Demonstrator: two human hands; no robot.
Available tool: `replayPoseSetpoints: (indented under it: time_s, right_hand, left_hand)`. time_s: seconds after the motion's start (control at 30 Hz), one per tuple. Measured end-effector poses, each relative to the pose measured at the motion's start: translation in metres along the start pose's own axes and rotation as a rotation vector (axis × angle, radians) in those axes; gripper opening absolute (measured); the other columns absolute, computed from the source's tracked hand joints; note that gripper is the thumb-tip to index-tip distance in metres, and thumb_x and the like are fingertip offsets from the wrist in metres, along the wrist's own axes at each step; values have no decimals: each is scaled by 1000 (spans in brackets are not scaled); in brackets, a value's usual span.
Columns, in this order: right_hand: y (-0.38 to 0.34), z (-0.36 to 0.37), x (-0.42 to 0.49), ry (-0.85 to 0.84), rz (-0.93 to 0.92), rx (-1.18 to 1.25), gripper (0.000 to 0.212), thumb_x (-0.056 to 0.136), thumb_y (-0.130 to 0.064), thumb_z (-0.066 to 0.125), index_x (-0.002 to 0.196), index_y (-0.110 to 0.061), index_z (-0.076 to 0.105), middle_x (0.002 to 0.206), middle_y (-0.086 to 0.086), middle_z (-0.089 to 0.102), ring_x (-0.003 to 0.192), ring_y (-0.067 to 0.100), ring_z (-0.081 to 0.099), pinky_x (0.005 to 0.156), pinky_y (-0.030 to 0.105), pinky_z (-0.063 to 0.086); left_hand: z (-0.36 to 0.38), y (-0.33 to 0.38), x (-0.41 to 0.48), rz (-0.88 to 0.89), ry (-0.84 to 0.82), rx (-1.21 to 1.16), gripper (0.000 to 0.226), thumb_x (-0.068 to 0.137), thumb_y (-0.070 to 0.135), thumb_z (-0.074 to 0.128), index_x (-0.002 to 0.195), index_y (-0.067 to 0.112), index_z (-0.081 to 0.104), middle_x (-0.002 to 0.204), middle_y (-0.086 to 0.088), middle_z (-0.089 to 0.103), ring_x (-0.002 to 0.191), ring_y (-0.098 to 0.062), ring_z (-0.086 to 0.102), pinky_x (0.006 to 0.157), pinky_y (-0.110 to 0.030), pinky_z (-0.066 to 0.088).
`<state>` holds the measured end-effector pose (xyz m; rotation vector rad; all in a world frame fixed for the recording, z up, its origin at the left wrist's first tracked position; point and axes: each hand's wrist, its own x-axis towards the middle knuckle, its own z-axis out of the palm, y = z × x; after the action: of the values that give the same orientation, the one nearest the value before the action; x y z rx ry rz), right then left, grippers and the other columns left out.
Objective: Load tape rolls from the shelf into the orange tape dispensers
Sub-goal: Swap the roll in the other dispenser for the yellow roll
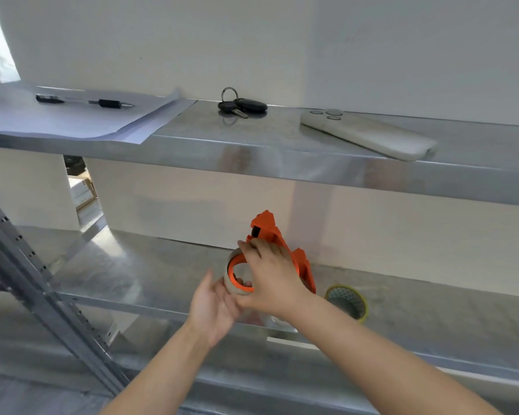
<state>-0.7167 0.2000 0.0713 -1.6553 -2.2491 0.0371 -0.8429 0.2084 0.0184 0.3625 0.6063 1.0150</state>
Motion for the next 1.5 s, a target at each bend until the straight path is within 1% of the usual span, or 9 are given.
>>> replayPoseSetpoints:
  time_s: [0.17, 0.33, 0.5, 0.67, 0.8, 0.97, 1.17, 1.37, 1.5]
  right_hand:
    - [-1, -38, 0, 42, 22, 204, 85, 65, -55, 61, 139, -22, 37, 136, 2, 43, 127, 22, 40, 106, 35, 38]
    - [73, -84, -21, 259, 248, 367, 89, 63, -38, 76, 140, -16, 36, 130, 7, 43, 127, 19, 34, 103, 17, 24]
    - [203, -52, -102, 43, 767, 172, 88, 68, -29, 79, 141, -13, 33, 140, 18, 37, 132, 34, 34, 110, 37, 28]
    - [253, -9, -159, -217, 938, 62, 89, 72, -39, 72, 144, -13, 27, 146, 17, 31, 133, 36, 33, 110, 37, 31]
    - [261, 13, -171, -212, 946, 52, 93, 69, -47, 68, 144, -13, 25, 148, 17, 31, 132, 37, 34, 110, 40, 31]
    - [240, 6, -149, -227, 787, -190, 101, 72, -67, 54, 149, -26, 2, 159, 6, 1, 147, 30, -2, 117, 50, 1]
    - [185, 31, -102, -368, 546, 68, 112, 56, -66, 62, 146, -37, 2, 159, 3, -7, 146, 30, -8, 118, 41, 11]
    - [187, 47, -92, -370, 702, 238, 106, 60, -45, 77, 145, -30, 16, 147, 12, 28, 133, 34, 32, 107, 42, 38]
    - [187, 25, -89, -105, 804, 427, 105, 48, -47, 80, 140, -27, 32, 136, 13, 45, 126, 31, 45, 105, 40, 41]
  left_hand:
    - [-6, -3, 5, 19, 84, -110, 57, 98, 26, 24, 81, 5, 73, 75, -13, 75, 67, -21, 73, 63, -37, 60]
    - [-16, 1, 9, 32, 166, -124, 38, 100, 23, 26, 72, 12, 49, 47, -2, 62, 50, -13, 65, 54, -30, 59]
    - [-12, 5, 9, 23, 153, -176, 39, 101, 25, 22, 78, 9, 50, 52, -6, 69, 54, -17, 71, 56, -38, 58]
    - [-3, 6, 8, -3, 165, -185, 40, 101, 26, 23, 79, 8, 50, 49, -10, 68, 49, -17, 70, 47, -34, 58]
    - [-2, 4, 10, -21, 169, -211, 41, 101, 27, 24, 78, 6, 51, 52, -9, 68, 52, -18, 70, 51, -37, 59]
    - [-9, 4, 18, -18, 184, -257, 36, 100, 28, 27, 77, 13, 49, 50, -2, 63, 56, -14, 67, 52, -36, 59]
    - [4, 6, 14, 4, 188, -227, 36, 100, 27, 27, 74, 14, 48, 46, -2, 61, 47, -12, 65, 50, -31, 58]
    - [6, 11, 8, 26, 188, -202, 37, 101, 25, 27, 73, 13, 48, 45, -3, 61, 46, -14, 66, 46, -31, 56]
    - [0, 10, 10, 24, 194, -180, 33, 100, 26, 30, 77, 13, 51, 51, -3, 62, 54, -15, 67, 51, -33, 59]
